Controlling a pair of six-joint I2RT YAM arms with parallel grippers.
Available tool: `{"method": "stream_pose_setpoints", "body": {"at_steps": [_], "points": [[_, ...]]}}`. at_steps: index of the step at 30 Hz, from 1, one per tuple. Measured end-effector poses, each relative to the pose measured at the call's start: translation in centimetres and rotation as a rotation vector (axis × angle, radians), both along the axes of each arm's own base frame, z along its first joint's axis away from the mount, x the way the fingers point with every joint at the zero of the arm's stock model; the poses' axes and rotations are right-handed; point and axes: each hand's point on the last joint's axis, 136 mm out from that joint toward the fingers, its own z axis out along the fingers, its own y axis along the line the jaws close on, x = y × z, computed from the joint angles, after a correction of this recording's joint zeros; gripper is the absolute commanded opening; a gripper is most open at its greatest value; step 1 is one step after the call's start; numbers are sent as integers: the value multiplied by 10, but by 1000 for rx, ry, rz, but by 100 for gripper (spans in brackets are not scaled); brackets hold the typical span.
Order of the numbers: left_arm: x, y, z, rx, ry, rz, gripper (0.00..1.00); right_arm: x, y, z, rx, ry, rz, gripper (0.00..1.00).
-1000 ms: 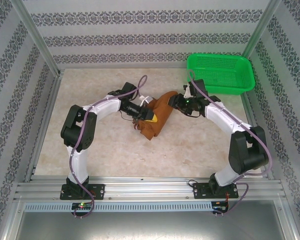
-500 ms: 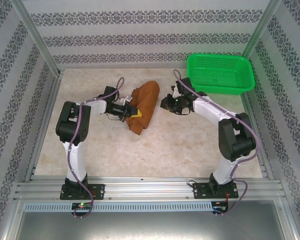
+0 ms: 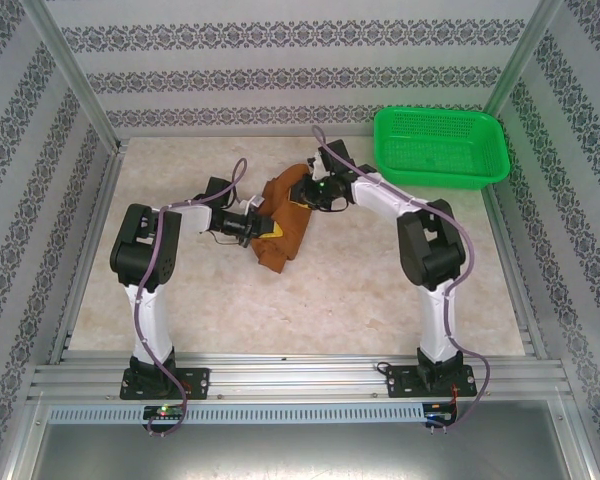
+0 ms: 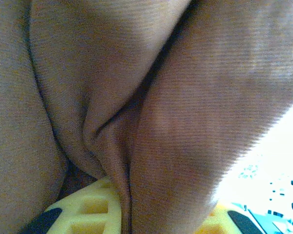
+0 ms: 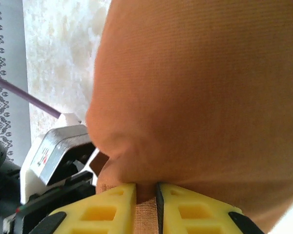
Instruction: Roll up the long pants
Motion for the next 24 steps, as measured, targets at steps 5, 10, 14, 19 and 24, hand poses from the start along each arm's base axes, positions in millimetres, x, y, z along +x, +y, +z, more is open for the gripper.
{"method": "stream_pose_setpoints", "body": {"at_steps": [5,10,14,19,24], "points": [[4,5,0,6,-13,11,8,15,24,-19,3,44,50,20],[6,9,1,54,-38,-3,28,19,37,-30,-10,74,79,17],[3,15,3,155,-77,-11,35,17,42,-33,-20,87,88,16],[-2,36,21,422,-207,16,36,10,48,-37,-36,93,94,15],[-9,56,51,713,-394,54,37,2,48,-45,-50,108,92,15]]}}
